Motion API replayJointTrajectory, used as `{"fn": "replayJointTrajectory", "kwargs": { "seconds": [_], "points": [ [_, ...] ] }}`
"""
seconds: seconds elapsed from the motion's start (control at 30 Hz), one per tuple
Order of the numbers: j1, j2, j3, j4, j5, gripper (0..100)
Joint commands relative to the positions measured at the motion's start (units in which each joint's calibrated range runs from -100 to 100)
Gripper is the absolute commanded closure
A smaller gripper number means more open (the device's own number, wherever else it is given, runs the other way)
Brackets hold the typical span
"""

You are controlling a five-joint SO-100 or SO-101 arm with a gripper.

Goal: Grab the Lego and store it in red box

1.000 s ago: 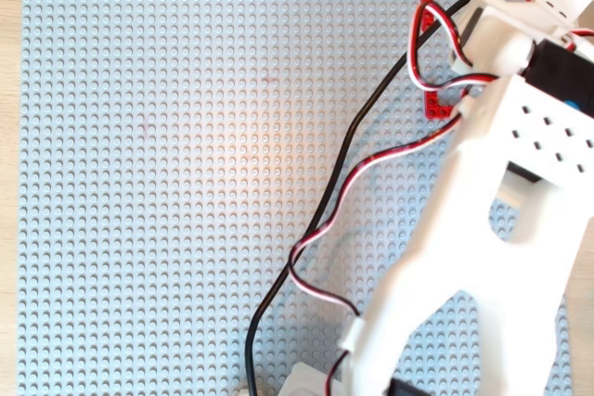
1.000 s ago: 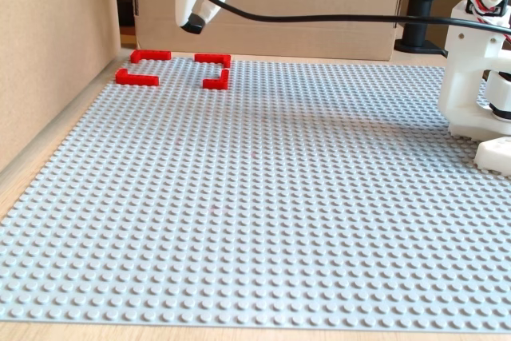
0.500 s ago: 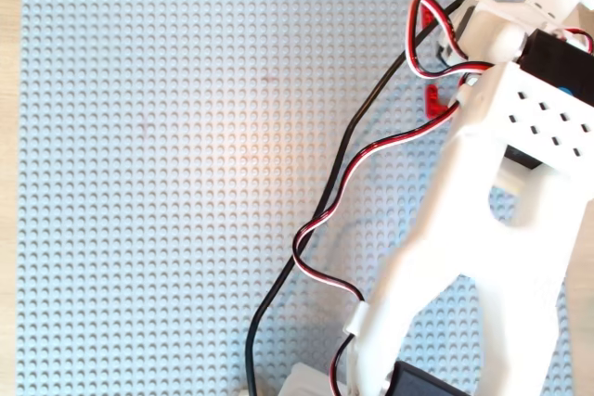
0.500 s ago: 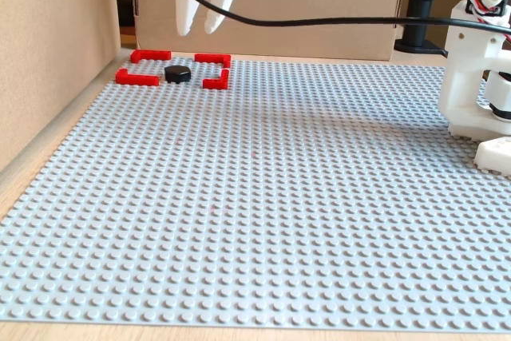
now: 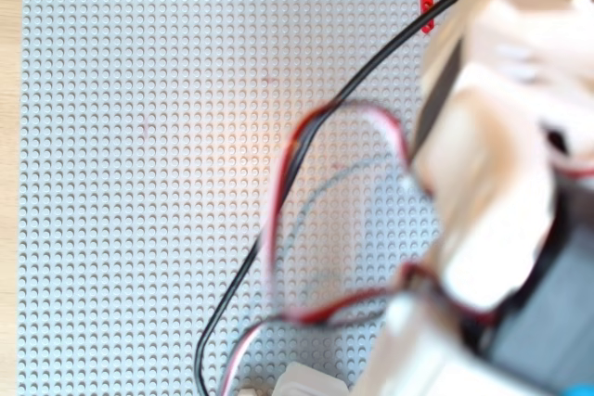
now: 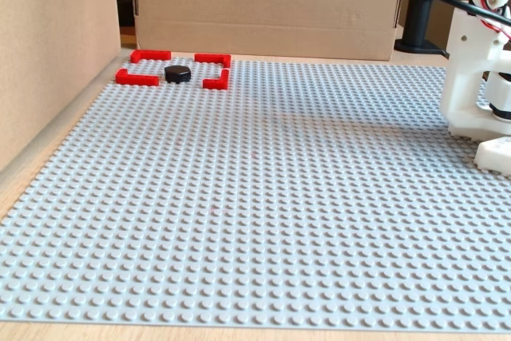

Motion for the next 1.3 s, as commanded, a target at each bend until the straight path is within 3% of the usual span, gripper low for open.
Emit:
{"fn": "replayJointTrajectory", "kwargs": {
  "seconds": [0.0, 0.2, 0.5, 0.8, 1.27],
  "points": [
    [-3.70, -13.44, -2.00, 6.84, 0.15, 97],
    [-8.99, -30.05, 3.00, 10.61, 0.15, 97],
    [-9.36, -57.00, 24.73, 10.26, 0.68, 97],
    [-9.29, -76.83, 34.45, 10.26, 3.18, 97],
    [-9.06, -77.77, 34.82, 10.34, 3.44, 97]
  ]
}}
